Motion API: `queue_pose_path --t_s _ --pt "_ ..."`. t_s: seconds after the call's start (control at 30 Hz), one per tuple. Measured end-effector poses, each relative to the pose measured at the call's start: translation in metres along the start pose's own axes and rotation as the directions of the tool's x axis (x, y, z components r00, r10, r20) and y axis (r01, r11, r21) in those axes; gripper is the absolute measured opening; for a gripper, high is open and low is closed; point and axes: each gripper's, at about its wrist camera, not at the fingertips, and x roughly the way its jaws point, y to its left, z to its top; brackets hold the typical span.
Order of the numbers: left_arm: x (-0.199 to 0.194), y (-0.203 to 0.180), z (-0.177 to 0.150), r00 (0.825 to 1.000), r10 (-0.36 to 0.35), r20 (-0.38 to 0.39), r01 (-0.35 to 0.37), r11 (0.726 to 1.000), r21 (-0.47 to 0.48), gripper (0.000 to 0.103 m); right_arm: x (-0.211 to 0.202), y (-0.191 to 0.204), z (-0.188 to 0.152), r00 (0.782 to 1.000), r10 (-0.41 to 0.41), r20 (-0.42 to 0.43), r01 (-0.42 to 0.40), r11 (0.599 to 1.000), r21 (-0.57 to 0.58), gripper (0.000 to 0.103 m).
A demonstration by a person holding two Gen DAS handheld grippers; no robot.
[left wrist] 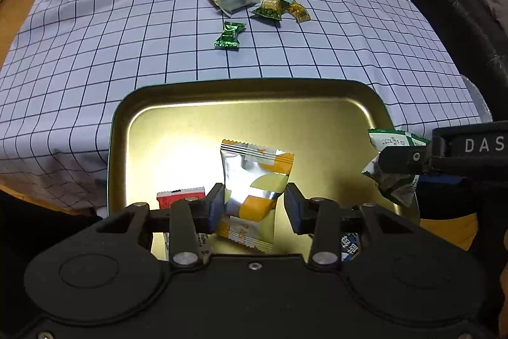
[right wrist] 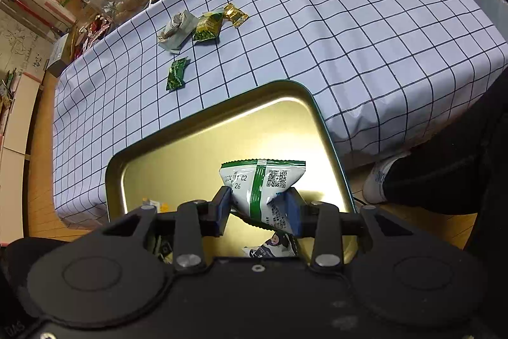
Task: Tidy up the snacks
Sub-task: 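Carry both packets to the gold tray and open both tools to drop them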
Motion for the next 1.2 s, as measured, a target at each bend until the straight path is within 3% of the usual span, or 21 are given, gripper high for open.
queue_pose_path --t_s 0.3,0.5,0.87,1.2 --pt "0.008 0.010 -0.008 0.999 -0.045 -0.010 0.044 0.997 -0.065 0.049 -0.001 0.008 -0.001 0.999 -0.040 0.005 0.040 0.999 -0.027 0.039" --pt "0.008 0.013 -0.009 1.000 -0.004 0.004 0.005 0.997 -0.078 0.049 0.000 0.013 0.000 0.998 -0.054 -0.011 0.053 0.998 -0.040 0.043" --pt "0.016 0.021 -0.010 0.999 0.027 -0.045 -0.033 0.992 -0.122 0.049 0.010 0.012 0.001 0.993 -0.099 -0.071 0.097 0.995 -0.030 0.043" --pt "0.018 0.027 -0.010 0.995 0.050 -0.081 -0.062 0.986 -0.154 0.049 0.016 0.019 0.000 0.980 -0.155 -0.128 0.143 0.985 -0.097 0.043"
